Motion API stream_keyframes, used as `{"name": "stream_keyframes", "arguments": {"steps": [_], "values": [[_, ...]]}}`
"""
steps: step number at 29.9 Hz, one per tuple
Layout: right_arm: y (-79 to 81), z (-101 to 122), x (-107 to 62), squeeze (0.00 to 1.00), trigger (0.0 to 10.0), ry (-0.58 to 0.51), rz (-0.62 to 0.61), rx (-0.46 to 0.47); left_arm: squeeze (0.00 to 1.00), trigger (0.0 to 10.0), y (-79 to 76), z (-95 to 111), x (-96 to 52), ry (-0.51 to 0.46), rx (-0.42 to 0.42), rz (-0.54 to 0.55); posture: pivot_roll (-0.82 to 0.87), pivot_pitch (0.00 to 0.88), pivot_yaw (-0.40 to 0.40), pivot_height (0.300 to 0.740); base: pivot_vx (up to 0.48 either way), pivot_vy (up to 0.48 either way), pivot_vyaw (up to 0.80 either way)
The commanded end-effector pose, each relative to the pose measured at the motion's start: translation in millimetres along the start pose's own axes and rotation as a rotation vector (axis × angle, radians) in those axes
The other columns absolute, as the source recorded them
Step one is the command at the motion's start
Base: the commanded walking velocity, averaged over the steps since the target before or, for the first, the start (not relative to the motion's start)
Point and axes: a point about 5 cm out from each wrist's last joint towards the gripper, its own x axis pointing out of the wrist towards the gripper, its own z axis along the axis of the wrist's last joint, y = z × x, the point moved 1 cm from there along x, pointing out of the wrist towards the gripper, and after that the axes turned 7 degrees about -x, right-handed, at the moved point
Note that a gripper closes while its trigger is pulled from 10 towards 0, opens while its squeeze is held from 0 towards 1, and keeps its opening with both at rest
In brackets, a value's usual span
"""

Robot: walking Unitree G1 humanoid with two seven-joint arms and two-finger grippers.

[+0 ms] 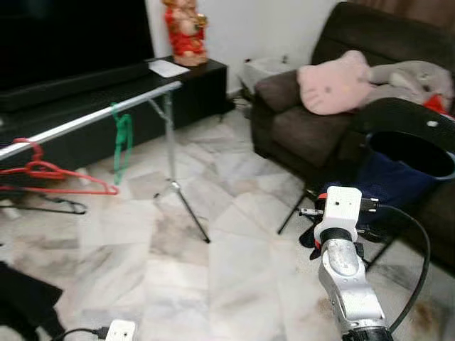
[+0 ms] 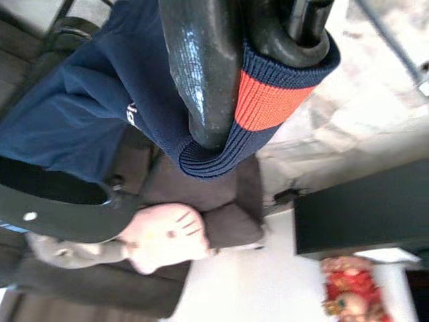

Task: Hang hanger

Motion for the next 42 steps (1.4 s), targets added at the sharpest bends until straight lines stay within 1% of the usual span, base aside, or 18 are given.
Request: {"name": "stream_keyframes", "arguments": {"steps": [1,11,13,17,20,22,24,25,28,30,34,35,36,37,39,40,41,42], "values": [[0.7,0,1.1,0.0,10.0,-0.004,0.004,0.003,0.0,10.0,0.7,-9,-2.0,0.032,0.007,0.003,0.07,0.034,-0.032,0.74,0.0,0.0,0.8],[12.7,-18,0.2,0.0,10.0,0.046,0.086,-0.066,0.0,10.0,0.6,-9,-1.9,0.033,0.006,0.003,0.07,0.034,-0.034,0.74,0.0,0.0,0.8],[16.6,-31,-1.5,0.0,10.0,0.082,0.126,-0.117,0.0,10.0,0.6,-9,-1.9,0.034,0.007,0.004,0.07,0.034,-0.033,0.74,0.0,0.0,0.8],[18.8,-39,-3.0,0.0,10.0,0.109,0.15,-0.117,0.0,10.0,0.6,-10,-2.0,0.034,0.007,0.004,0.07,0.035,-0.033,0.74,0.0,0.0,0.8],[25.1,-57,-7.7,0.0,10.0,0.2,0.199,-0.089,0.0,10.0,0.8,-10,-2.1,0.034,0.008,0.005,0.08,0.035,-0.031,0.74,0.0,0.0,0.6],[24.9,-68,-10.6,0.0,10.0,0.254,0.182,0.004,0.0,10.0,1.7,-9,-2.4,0.021,0.009,0.018,0.09,0.037,-0.027,0.74,0.0,0.0,0.0],[23.5,-69,-10.8,0.0,10.0,0.264,0.169,0.032,0.0,10.0,2.0,-9,-2.5,0.014,0.006,0.022,0.09,0.037,-0.027,0.74,0.0,0.0,0.0],[17.3,-74,-11.5,0.0,10.0,0.288,0.123,0.096,0.0,10.0,2.4,-8,-3.1,-0.014,-0.03,0.037,0.09,0.034,-0.024,0.74,0.0,0.0,0.0],[11.2,-77,-13.1,0.0,10.0,0.29,0.076,0.157,0.0,10.0,4.6,-8,-4.1,-0.038,-0.06,0.079,0.09,0.025,-0.02,0.74,0.0,0.0,0.0],[9.1,-78,-16.7,0.0,10.0,0.267,0.07,0.168,0.0,10.0,4.3,-7,-5.2,-0.074,-0.129,0.086,0.09,0.015,-0.019,0.74,0.0,0.0,0.0],[9.0,-84,-24.1,0.0,10.0,0.258,0.088,0.167,0.0,10.0,3.8,-5,-6.3,-0.115,-0.111,0.095,0.11,0.001,-0.021,0.74,0.0,0.0,0.0],[9.2,-87,-27.1,0.0,10.0,0.262,0.091,0.171,0.0,10.0,13.1,2,-9.5,-0.197,-0.12,0.1,0.12,0.0,-0.025,0.74,0.0,0.0,0.0],[9.2,-87,-27.1,0.0,10.0,0.262,0.091,0.171,0.0,10.0,13.1,2,-9.5,-0.197,-0.12,0.1,0.12,0.0,-0.025,0.74,0.0,0.0,0.0],[9.2,-89,-29.7,0.0,10.0,0.266,0.092,0.18,0.0,10.0,29.8,13,-17.7,-0.337,-0.117,0.104,0.12,0.0,-0.027,0.74,0.0,0.0,0.0],[9.9,-91,-33.3,0.0,10.0,0.267,0.101,0.182,0.0,10.0,38.4,21,-25.5,-0.436,-0.115,0.104,0.13,0.0,-0.029,0.74,0.0,0.0,0.0],[10.8,-93,-37.2,0.0,10.0,0.266,0.111,0.185,0.0,10.0,46.8,47,-35.1,-0.568,-0.087,0.099,0.13,0.0,-0.032,0.74,0.0,0.0,0.0],[11.0,-94,-39.5,0.0,10.0,0.266,0.114,0.185,0.0,10.0,46.7,67,-43.3,-0.641,-0.089,0.084,0.13,0.0,-0.033,0.74,0.0,0.0,0.0],[10.9,-95,-40.0,0.0,10.0,0.265,0.115,0.188,0.0,10.0,47.5,71,-44.7,-0.655,-0.089,0.08,0.13,0.0,-0.033,0.74,0.0,0.0,0.0]]}}
